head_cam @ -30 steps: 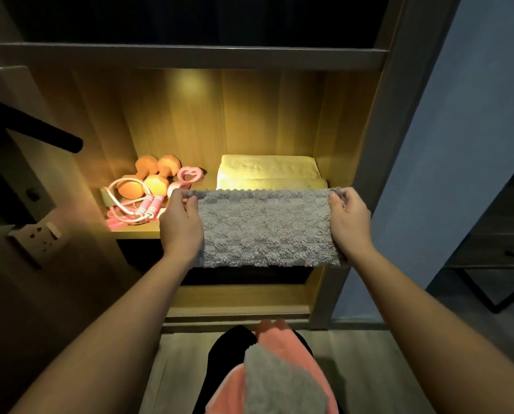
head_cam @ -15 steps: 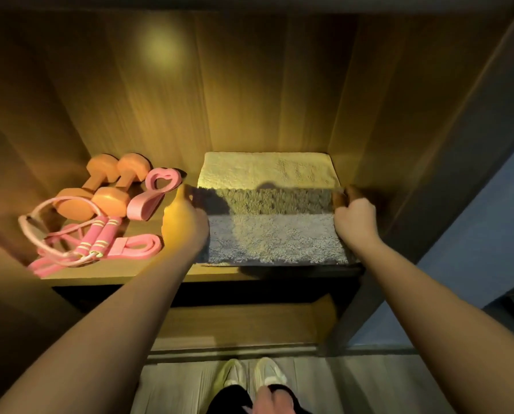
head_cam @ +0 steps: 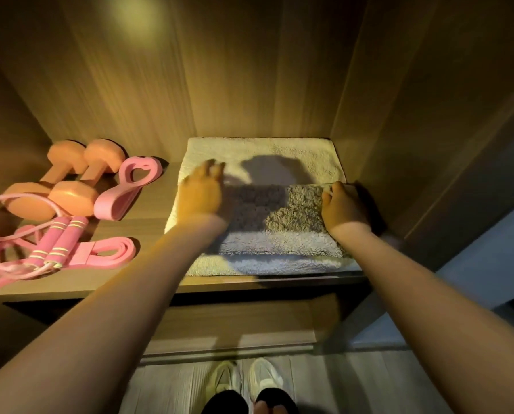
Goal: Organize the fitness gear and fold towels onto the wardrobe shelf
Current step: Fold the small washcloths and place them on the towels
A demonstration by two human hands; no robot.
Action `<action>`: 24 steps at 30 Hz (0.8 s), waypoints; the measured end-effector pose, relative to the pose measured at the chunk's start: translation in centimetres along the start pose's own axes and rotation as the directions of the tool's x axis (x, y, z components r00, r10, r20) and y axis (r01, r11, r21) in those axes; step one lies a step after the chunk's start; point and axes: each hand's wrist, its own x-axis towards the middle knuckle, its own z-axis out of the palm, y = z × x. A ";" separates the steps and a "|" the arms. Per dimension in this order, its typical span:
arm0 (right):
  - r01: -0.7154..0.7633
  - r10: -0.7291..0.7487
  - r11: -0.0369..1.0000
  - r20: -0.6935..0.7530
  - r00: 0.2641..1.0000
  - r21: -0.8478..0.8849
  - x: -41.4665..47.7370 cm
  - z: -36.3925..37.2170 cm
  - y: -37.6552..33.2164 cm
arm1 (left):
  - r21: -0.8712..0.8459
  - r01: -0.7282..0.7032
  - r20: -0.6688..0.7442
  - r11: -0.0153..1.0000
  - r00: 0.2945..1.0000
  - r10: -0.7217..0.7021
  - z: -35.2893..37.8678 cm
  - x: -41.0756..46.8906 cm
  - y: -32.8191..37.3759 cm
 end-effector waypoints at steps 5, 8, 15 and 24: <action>-0.175 0.181 0.973 -0.026 0.983 0.153 0.4 0.2 0.0 | 0.040 -0.305 0.242 0.952 0.927 0.287 3.0 -1.6 6.8; -0.082 0.085 0.992 -0.024 0.996 0.094 -0.1 0.1 -0.2 | 0.008 -0.316 0.265 0.949 0.915 0.303 4.2 -1.8 6.6; -0.001 0.001 1.000 0.031 1.000 -0.019 0.1 -0.1 -0.2 | 0.100 -0.210 0.285 0.973 0.943 0.175 4.0 -1.5 -0.4; -0.026 0.027 0.997 0.013 1.000 -0.072 -0.8 -1.9 -2.0 | 0.074 -0.077 0.296 0.994 0.954 0.052 3.5 -1.4 -3.1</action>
